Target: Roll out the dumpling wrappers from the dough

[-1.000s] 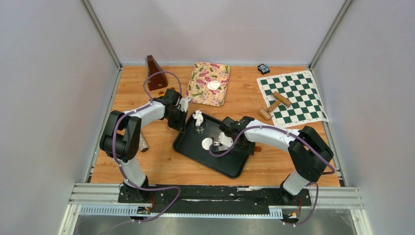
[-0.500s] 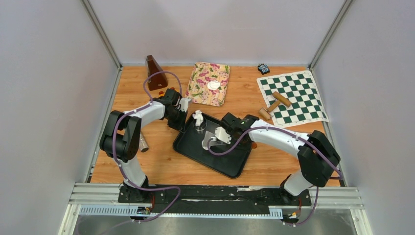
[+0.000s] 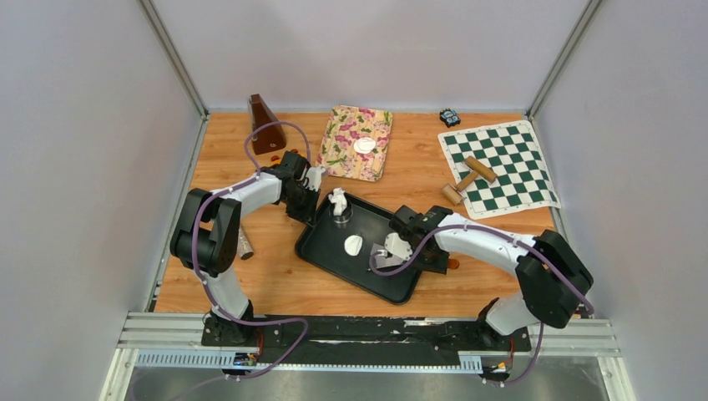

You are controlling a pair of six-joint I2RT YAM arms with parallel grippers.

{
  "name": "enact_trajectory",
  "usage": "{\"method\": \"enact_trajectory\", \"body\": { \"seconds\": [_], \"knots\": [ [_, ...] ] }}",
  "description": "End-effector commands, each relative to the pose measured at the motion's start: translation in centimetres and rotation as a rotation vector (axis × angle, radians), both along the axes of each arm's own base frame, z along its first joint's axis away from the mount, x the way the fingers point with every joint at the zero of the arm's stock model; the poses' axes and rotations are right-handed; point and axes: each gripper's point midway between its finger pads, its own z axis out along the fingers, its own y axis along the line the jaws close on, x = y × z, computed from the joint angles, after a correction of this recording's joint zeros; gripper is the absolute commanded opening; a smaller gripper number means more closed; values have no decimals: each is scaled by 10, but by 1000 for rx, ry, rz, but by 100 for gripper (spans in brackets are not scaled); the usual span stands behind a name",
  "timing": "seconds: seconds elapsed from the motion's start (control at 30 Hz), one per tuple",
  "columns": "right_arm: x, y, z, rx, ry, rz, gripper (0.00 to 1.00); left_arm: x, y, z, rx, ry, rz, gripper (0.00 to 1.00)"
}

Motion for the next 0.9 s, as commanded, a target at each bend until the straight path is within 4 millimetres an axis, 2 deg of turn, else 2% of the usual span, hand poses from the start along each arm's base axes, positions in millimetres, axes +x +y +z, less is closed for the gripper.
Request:
{"method": "enact_trajectory", "body": {
  "seconds": [0.0, 0.23, 0.4, 0.87],
  "knots": [
    [8, 6, -5, 2, -22, -22, 0, 0, 17, -15, 103, 1, 4, 0],
    [28, 19, -18, -33, -59, -50, 0, 0, 17, -14, 100, -1, 3, 0],
    [41, 28, -14, -43, -100, -47, 0, 0, 17, -14, 99, -2, 2, 0],
    [49, 55, -16, -6, -108, 1, 0, 1, 16, -13, 96, -6, 3, 0]
  ]
}}
